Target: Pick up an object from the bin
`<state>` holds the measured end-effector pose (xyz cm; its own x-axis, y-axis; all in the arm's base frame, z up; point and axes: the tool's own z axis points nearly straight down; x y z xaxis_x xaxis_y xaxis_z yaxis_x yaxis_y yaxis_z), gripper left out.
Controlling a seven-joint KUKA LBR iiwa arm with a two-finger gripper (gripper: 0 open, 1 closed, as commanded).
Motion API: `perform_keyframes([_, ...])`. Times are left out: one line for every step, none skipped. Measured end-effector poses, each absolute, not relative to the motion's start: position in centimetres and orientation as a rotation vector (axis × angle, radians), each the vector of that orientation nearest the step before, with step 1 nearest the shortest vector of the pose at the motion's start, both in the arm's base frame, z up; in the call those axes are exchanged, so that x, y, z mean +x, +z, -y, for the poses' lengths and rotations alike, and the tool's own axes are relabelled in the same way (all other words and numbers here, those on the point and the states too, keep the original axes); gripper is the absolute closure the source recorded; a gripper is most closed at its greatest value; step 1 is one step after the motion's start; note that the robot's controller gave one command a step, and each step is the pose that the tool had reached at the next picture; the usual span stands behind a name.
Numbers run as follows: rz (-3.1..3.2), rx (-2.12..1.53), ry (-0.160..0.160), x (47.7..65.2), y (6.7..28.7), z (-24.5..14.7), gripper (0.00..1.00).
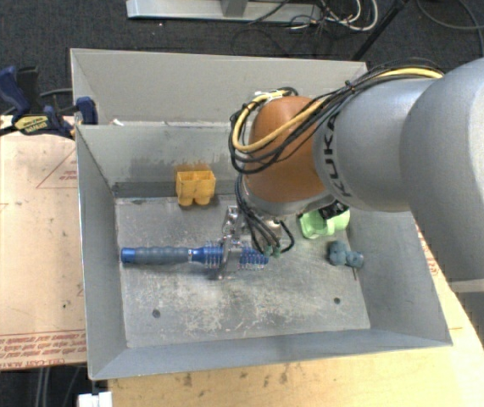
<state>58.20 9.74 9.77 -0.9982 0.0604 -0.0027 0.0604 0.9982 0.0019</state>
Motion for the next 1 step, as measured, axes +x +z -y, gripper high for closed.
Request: perform_keyframes([-3.139, 0.096, 0.003, 58.21, 11.75, -9.78, 1.00])
